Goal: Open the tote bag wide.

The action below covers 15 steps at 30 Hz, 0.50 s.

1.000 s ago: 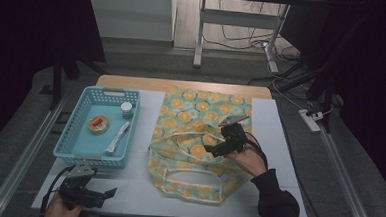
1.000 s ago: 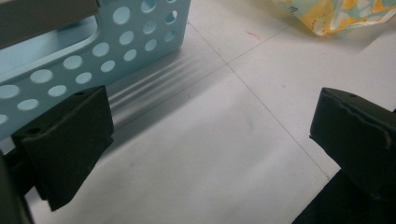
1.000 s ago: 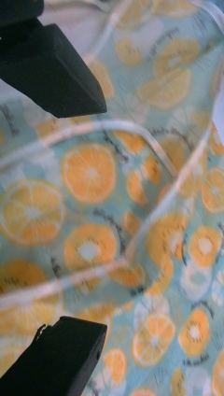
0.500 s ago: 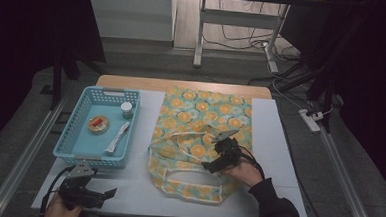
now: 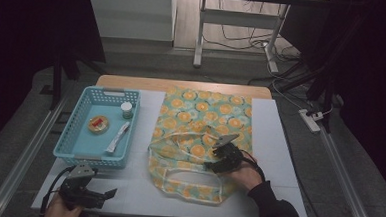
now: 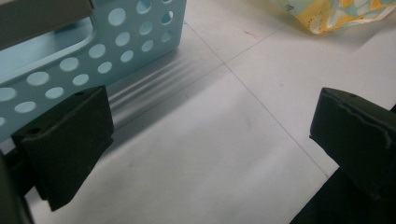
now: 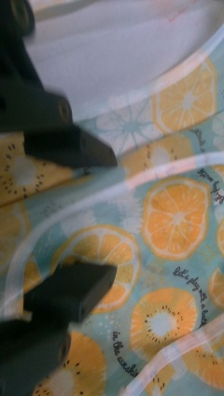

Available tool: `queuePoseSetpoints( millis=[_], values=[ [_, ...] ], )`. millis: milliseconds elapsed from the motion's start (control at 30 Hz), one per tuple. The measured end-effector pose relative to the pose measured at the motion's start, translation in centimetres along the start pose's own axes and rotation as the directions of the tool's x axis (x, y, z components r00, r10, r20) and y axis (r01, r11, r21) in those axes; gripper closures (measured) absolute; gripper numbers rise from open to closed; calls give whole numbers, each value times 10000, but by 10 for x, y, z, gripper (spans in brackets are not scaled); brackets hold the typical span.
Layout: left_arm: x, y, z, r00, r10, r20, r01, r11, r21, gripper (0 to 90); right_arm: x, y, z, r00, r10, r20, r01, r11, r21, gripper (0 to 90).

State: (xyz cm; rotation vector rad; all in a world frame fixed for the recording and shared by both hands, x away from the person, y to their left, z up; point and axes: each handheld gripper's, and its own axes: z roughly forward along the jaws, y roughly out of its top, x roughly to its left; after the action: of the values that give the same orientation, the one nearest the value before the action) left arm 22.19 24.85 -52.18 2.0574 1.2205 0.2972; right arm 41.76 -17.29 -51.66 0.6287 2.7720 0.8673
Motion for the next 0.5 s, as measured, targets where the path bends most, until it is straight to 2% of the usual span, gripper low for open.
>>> queuePoseSetpoints(
  millis=[167, 300, 433, 500],
  values=[
    [-1, 0, 0, 10000, 47, -22, -47, 10000, 41, 1, 1, 1, -2, 10000, -55, -80, 56, 10000, 54, 728],
    [-1, 0, 1, 10000, 67, -22, -67, 10000, 64, 1, -1, 0, -3, 9999, 6, -116, -6, 10000, -3, 864],
    [-1, 1, 1, 10000, 95, -29, -95, 9999, 82, 2, -4, -1, -2, 9986, 367, -387, -372, 9992, -114, 900],
    [-1, 1, 1, 9999, 100, -34, -100, 9999, 93, 2, -4, 0, -3, 9988, 311, -368, -314, 9995, -83, 900]
  ],
)
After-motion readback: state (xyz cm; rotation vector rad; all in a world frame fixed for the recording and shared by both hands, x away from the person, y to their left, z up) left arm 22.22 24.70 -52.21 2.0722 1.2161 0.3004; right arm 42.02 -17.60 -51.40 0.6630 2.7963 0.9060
